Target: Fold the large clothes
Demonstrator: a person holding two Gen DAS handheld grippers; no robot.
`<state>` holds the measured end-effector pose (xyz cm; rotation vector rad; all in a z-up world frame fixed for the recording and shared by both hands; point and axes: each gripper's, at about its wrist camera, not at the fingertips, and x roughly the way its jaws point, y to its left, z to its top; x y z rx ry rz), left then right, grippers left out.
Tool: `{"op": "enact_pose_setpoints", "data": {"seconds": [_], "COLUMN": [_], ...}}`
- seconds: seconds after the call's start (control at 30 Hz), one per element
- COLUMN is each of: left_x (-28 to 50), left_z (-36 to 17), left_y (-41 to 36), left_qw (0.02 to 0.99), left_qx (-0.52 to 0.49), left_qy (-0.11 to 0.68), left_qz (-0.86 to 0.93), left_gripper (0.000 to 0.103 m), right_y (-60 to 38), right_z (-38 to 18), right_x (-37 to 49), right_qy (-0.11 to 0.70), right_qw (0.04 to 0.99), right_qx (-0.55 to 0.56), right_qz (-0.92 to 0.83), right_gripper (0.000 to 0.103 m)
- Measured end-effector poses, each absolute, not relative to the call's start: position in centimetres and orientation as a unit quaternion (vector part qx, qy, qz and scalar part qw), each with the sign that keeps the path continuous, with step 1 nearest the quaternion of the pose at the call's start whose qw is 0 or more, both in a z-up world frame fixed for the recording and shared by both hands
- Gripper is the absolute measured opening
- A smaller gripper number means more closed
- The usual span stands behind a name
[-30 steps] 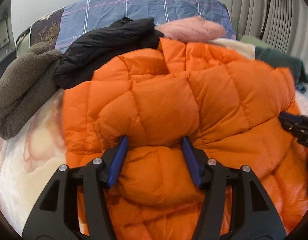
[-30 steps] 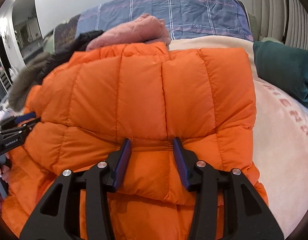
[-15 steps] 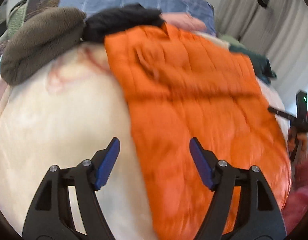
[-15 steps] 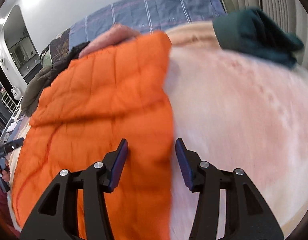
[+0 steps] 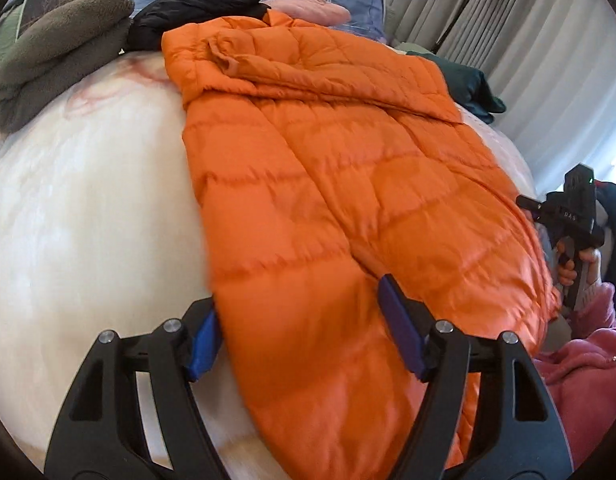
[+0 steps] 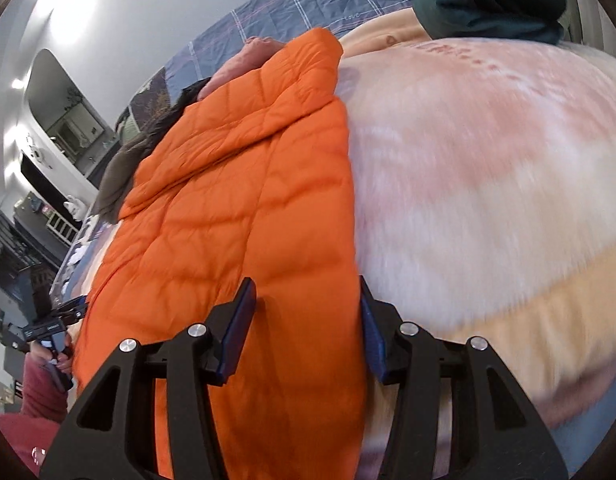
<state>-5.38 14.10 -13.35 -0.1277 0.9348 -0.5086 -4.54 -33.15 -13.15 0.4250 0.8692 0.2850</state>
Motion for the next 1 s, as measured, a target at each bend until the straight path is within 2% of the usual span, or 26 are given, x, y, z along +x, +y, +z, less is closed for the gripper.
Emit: {"op": "enact_pose_setpoints", "data": {"seconds": [0.23,0.3,0.33,0.37,0.4,0.43,0.47,0.8,1.0], "left_x": [-9.6,-10.9,-11.3,-11.5,-11.5,-11.4,-11.4,-15.1,-17.9], "left_z": [-13.2,-13.0,-12.9,-12.9,-12.9,-12.6,-11.8,0.4,3.1], "left_y": [14.6,14.6,14.6,14.6,14.6,14.7,14.9,15.5,15.8], "left_qw": [0.863,0.864,0.865,0.863,0.862,0.861,0.863,0.932,0.947], "left_qx": [-0.082,-0.09,-0.094,-0.103,-0.113,-0.123,-0.137,-0.092,-0.077], "left_qy": [0.433,0.426,0.423,0.419,0.417,0.414,0.403,0.227,0.179], "left_qz": [-0.248,-0.252,-0.255,-0.262,-0.265,-0.268,-0.272,-0.268,-0.256], "left_gripper": [0.072,0.069,0.059,0.044,0.032,0.014,0.008,0.004,0.005], "right_y": [-34.0,-34.0,-33.9,-33.7,-33.4,-33.5,-33.5,-36.1,-36.5], "right_z": [-13.2,-13.3,-13.3,-13.2,-13.0,-12.6,-12.1,-1.3,1.8], "right_x": [-9.5,-10.2,-10.5,-10.4,-10.3,-10.1,-10.2,-12.5,-14.8], "right_qy": [0.395,0.398,0.398,0.399,0.4,0.394,0.381,0.203,0.161], "right_qw": [0.875,0.869,0.868,0.869,0.867,0.866,0.867,0.915,0.933], "right_qx": [0.236,0.244,0.24,0.234,0.233,0.243,0.255,0.272,0.243], "right_qz": [0.148,0.164,0.174,0.178,0.182,0.188,0.196,0.218,0.211], "right_gripper": [0.051,0.05,0.045,0.03,0.02,0.006,0.004,0.001,0.001]}}
